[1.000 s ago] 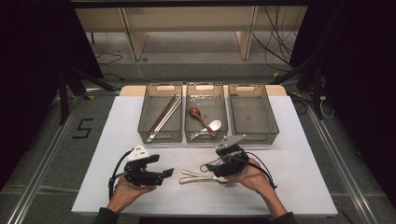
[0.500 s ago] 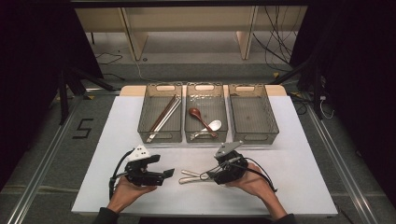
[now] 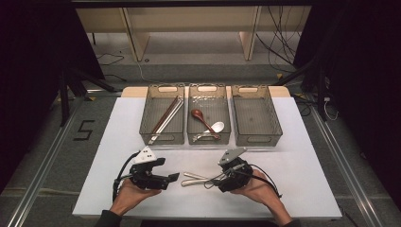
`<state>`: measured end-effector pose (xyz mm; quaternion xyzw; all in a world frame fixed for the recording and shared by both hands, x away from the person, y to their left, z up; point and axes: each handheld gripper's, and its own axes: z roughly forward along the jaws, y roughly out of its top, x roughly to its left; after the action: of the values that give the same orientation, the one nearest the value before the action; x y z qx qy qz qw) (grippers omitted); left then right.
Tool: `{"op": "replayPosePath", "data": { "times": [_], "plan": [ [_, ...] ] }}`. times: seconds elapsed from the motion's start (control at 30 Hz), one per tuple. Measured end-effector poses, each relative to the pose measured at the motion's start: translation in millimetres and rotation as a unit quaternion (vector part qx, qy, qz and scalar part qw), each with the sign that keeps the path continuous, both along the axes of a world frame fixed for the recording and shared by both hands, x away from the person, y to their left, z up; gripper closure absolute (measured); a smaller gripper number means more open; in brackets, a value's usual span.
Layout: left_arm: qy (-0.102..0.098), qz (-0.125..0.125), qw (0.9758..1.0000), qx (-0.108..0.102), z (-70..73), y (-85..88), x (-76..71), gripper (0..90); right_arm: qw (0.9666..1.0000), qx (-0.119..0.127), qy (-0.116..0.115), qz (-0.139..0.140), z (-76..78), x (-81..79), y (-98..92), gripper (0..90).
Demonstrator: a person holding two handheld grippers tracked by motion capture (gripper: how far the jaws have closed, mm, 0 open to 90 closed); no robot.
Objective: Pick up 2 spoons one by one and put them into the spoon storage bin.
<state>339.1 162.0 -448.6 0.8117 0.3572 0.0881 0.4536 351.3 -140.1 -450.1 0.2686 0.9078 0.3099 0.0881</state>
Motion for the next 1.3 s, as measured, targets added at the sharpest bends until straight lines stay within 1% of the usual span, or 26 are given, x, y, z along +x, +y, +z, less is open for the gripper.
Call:
{"op": "replayPosePath", "data": {
  "times": [0.03,0.13,0.27,0.37,0.43,0.47,0.63,0.87,0.9,0.93,0.97,1.0,1.07,1.1,1.13,1.23,1.27,1.3],
  "plan": [
    [0.001,-0.003,1.0000,0.002,-0.3,-2.0,0.0,18.2,1.0000,-0.002,0.000,0.002,0.0,-1.2,-1.4,35.0],
    [0.009,-0.016,0.9997,0.016,-1.5,-8.4,0.7,18.4,1.0000,0.001,-0.001,-0.003,0.5,-6.0,-5.4,34.7],
    [0.017,-0.038,0.9983,0.040,-2.6,-19.3,1.1,19.1,0.9999,0.009,-0.003,-0.011,1.5,-12.3,-12.0,34.1],
    [0.023,-0.054,0.9968,0.054,-3.9,-26.9,1.6,19.9,0.9998,0.010,-0.004,-0.015,2.0,-16.8,-17.6,33.8],
    [0.024,-0.064,0.9956,0.065,-4.8,-32.0,2.1,21.0,0.9997,0.016,-0.006,-0.020,2.1,-19.2,-21.4,33.6],
    [0.025,-0.069,0.9946,0.074,-5.0,-34.9,2.5,21.4,0.9996,0.017,-0.006,-0.022,2.3,-20.3,-23.5,33.5],
    [0.028,-0.089,0.9912,0.094,-5.7,-45.0,5.3,23.9,0.9990,0.026,-0.010,-0.035,3.4,-25.9,-32.9,33.2],
    [0.030,-0.105,0.9875,0.114,-8.0,-57.1,8.0,26.2,0.9982,0.035,-0.014,-0.047,4.1,-31.6,-42.6,33.0],
    [0.030,-0.104,0.9874,0.115,-8.5,-58.5,8.0,26.3,0.9979,0.038,-0.014,-0.050,4.1,-32.5,-43.6,33.0],
    [0.031,-0.107,0.9866,0.119,-8.8,-59.3,8.4,26.4,0.9979,0.038,-0.015,-0.051,4.1,-33.0,-44.9,32.9],
    [0.032,-0.106,0.9867,0.118,-9.3,-60.4,8.3,26.4,0.9977,0.039,-0.014,-0.053,4.1,-33.7,-46.1,32.9],
    [0.032,-0.112,0.9852,0.126,-9.1,-60.5,8.7,26.5,0.9976,0.041,-0.014,-0.054,4.1,-34.1,-47.1,32.7],
    [0.034,-0.113,0.9848,0.127,-9.6,-61.9,8.9,26.4,0.9974,0.042,-0.015,-0.056,4.2,-35.3,-49.3,32.5],
    [0.035,-0.112,0.9850,0.127,-9.8,-62.8,8.7,26.4,0.9971,0.045,-0.015,-0.060,4.4,-36.2,-50.2,32.4],
    [0.035,-0.115,0.9839,0.132,-9.4,-62.9,9.0,26.4,0.9969,0.046,-0.015,-0.062,4.5,-36.6,-51.1,32.2],
    [0.041,-0.118,0.9830,0.134,-10.6,-65.7,8.6,26.5,0.9966,0.048,-0.015,-0.065,4.7,-38.0,-53.7,32.0],
    [0.041,-0.125,0.9810,0.143,-10.7,-66.1,9.2,26.5,0.9964,0.050,-0.014,-0.067,4.8,-38.5,-54.5,32.0],
    [0.043,-0.125,0.9804,0.147,-11.4,-67.5,8.9,26.5,0.9963,0.051,-0.015,-0.068,4.6,-38.8,-55.3,31.9]
  ]
}}
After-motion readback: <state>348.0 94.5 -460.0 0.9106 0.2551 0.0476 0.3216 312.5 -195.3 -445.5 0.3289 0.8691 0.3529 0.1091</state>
